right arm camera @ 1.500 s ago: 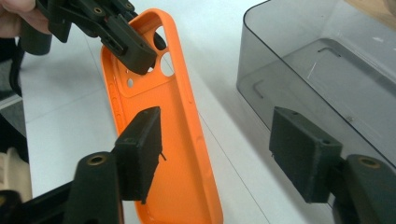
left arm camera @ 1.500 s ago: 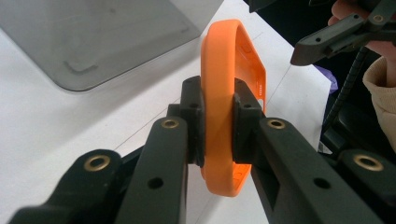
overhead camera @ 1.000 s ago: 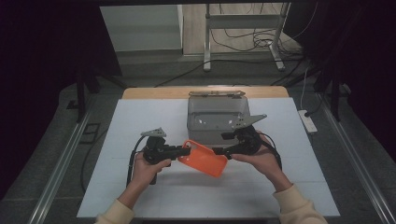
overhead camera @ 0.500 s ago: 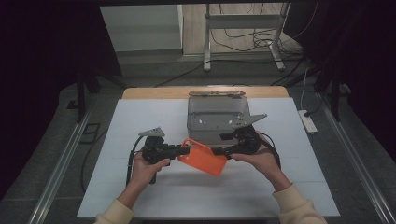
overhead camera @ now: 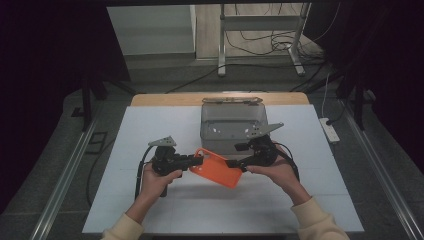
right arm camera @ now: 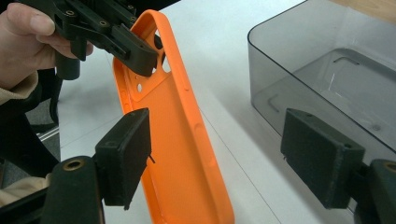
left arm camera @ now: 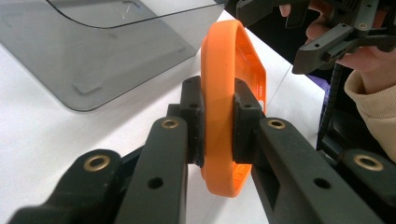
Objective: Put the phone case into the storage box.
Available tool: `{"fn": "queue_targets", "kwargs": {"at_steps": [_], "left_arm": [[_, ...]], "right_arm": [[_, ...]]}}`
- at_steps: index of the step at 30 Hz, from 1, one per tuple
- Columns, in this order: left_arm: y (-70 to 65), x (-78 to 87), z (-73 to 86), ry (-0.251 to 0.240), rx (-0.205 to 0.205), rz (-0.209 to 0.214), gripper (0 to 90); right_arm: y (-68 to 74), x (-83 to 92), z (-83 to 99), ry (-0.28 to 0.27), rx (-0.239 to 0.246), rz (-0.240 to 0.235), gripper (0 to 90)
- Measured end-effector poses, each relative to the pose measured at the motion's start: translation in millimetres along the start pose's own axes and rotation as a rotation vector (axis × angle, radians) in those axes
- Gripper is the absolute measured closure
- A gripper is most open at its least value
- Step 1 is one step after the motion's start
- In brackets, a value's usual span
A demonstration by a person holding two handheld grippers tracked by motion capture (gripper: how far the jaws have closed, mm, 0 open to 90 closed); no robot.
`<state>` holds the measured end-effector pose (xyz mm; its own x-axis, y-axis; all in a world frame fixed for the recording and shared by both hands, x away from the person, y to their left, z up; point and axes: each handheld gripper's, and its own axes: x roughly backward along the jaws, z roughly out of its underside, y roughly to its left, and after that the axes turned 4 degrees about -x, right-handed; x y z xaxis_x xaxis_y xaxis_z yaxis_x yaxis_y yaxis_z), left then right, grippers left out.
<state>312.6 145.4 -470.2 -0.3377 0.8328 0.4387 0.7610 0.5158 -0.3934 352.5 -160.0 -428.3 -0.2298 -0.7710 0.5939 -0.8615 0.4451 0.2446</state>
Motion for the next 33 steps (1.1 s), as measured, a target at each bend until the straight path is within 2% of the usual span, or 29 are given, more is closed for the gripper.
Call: {"fn": "queue_targets", "kwargs": {"at_steps": [20,28,33], "left_arm": [[-4.4,-5.2,1.1,0.0,-0.026,0.014,79.0],[-5.7,-5.6,1.1,-0.003,-0.035,0.02,78.9],[-6.2,-6.0,1.2,-0.005,-0.036,0.028,78.9]], "right_arm": [[4.4,-18.2,4.2,0.031,-0.004,-0.033,24.6],[6.9,-21.8,5.0,0.033,0.003,-0.071,31.6],[7.6,-23.7,5.9,0.03,0.003,-0.076,37.5]]}}
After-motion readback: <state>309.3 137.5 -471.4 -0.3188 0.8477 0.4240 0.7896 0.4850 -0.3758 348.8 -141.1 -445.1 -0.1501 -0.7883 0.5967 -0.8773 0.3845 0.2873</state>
